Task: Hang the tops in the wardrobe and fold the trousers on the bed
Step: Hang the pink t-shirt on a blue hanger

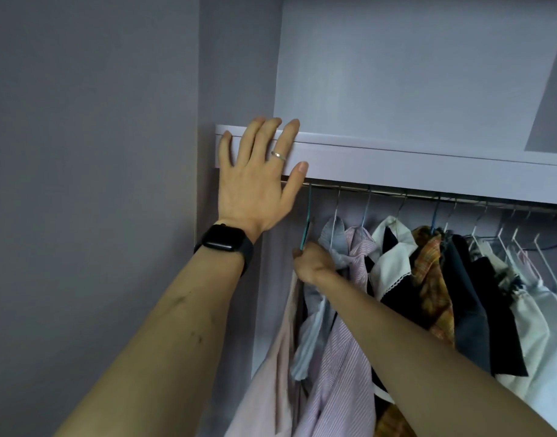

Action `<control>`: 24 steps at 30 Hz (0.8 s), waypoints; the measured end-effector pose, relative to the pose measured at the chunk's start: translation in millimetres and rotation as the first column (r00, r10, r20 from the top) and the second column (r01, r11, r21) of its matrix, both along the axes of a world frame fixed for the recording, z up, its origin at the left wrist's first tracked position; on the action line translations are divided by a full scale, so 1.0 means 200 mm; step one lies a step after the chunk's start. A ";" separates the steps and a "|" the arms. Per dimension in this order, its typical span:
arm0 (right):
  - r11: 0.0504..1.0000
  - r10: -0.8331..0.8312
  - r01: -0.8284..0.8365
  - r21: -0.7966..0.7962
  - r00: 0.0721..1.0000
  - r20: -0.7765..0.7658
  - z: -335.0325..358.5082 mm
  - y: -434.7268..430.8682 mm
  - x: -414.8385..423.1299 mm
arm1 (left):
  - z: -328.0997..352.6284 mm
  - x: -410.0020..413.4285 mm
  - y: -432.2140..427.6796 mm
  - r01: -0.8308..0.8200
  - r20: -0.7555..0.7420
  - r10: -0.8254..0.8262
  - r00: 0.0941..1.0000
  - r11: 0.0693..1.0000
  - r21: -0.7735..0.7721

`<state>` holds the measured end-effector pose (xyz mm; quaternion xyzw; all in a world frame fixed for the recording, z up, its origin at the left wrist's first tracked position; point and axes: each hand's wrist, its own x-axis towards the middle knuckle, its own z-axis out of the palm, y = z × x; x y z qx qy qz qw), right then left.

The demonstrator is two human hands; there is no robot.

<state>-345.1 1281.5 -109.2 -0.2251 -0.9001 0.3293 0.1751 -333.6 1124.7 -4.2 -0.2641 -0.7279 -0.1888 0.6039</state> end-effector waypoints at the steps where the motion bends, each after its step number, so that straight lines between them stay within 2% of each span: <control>1: 1.000 0.007 -0.007 0.010 1.000 -0.002 -0.04 0.00 -0.01 | 0.00 0.00 0.00 0.001 0.002 -0.001 1.000 1.000 0.004; 7: 0.996 0.016 -0.015 0.085 1.000 -0.006 -0.09 0.01 -0.05 | -0.01 0.01 0.00 -0.001 0.023 0.001 1.000 1.000 0.005; 13: 0.985 -0.018 0.018 0.170 1.000 0.000 0.04 -0.02 -0.08 | 0.00 0.03 -0.01 0.023 0.054 -0.024 0.998 1.000 0.015; 19: 0.998 0.019 -0.015 0.068 0.998 -0.066 -0.04 -0.11 -0.08 | 0.01 0.03 -0.01 0.035 0.057 -0.036 0.998 0.999 0.008; 24: 1.000 0.003 -0.003 0.021 1.000 -0.016 -0.04 -0.11 0.09 | -0.02 0.05 -0.02 0.078 0.147 -0.075 0.986 0.997 -0.016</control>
